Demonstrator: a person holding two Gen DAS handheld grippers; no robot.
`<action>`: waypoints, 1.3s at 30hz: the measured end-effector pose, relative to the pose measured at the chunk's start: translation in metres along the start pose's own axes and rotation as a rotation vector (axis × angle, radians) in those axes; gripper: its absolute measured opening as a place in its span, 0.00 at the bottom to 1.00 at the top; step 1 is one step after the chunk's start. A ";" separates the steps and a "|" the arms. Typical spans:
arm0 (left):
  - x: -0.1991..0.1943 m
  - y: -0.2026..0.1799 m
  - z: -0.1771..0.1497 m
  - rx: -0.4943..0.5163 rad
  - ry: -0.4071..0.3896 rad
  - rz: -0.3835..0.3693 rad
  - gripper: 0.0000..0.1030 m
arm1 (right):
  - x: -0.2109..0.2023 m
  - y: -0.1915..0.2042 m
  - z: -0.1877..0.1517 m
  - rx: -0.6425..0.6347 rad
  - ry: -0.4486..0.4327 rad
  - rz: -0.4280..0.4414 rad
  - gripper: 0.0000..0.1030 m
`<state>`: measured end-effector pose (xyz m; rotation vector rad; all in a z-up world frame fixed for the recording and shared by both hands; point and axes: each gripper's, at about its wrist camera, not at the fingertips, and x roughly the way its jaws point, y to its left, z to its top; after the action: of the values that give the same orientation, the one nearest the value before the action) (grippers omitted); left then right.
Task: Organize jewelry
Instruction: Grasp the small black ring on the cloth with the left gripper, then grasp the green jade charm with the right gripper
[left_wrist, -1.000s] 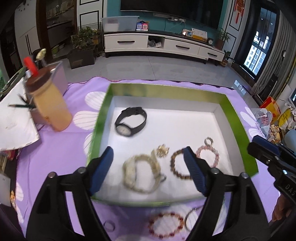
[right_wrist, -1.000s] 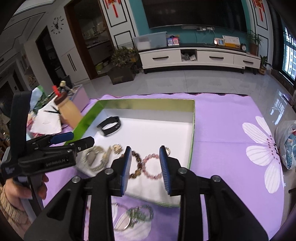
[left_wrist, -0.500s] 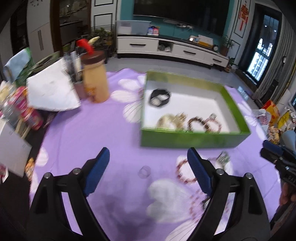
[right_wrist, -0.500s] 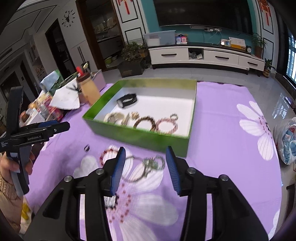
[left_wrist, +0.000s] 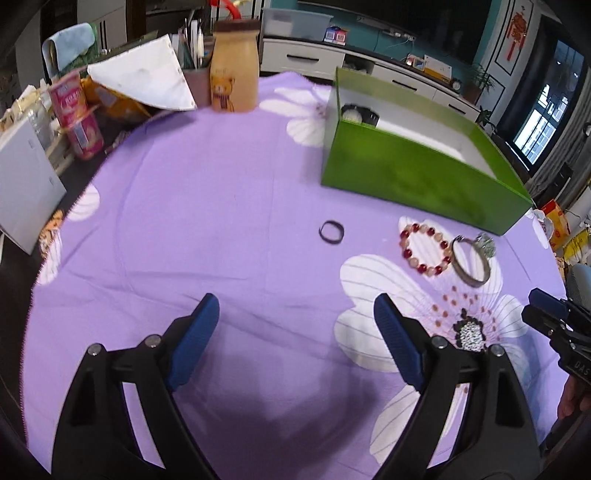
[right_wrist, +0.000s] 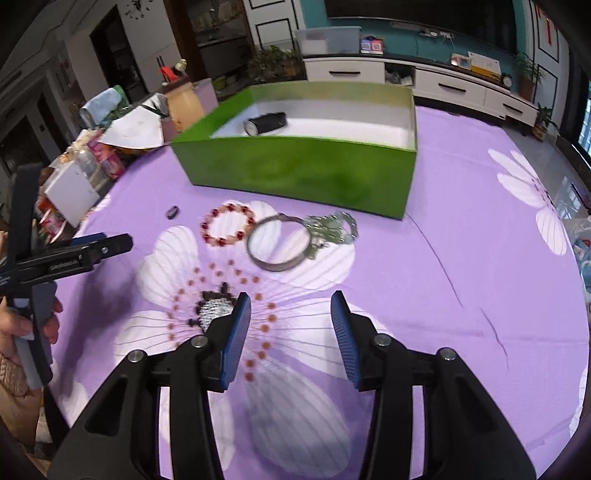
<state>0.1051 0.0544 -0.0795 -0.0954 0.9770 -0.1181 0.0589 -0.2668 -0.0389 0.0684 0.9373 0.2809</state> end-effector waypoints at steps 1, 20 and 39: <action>0.002 0.000 0.000 0.003 0.001 0.002 0.84 | 0.003 -0.002 0.000 0.006 -0.001 -0.007 0.44; 0.048 -0.035 0.030 0.168 -0.044 0.039 0.56 | 0.063 -0.033 0.047 0.049 -0.022 -0.056 0.44; 0.039 -0.034 0.024 0.146 -0.057 -0.060 0.18 | 0.046 -0.026 0.041 0.014 -0.073 -0.016 0.07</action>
<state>0.1449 0.0157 -0.0935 0.0064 0.9063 -0.2401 0.1230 -0.2772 -0.0554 0.0837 0.8667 0.2553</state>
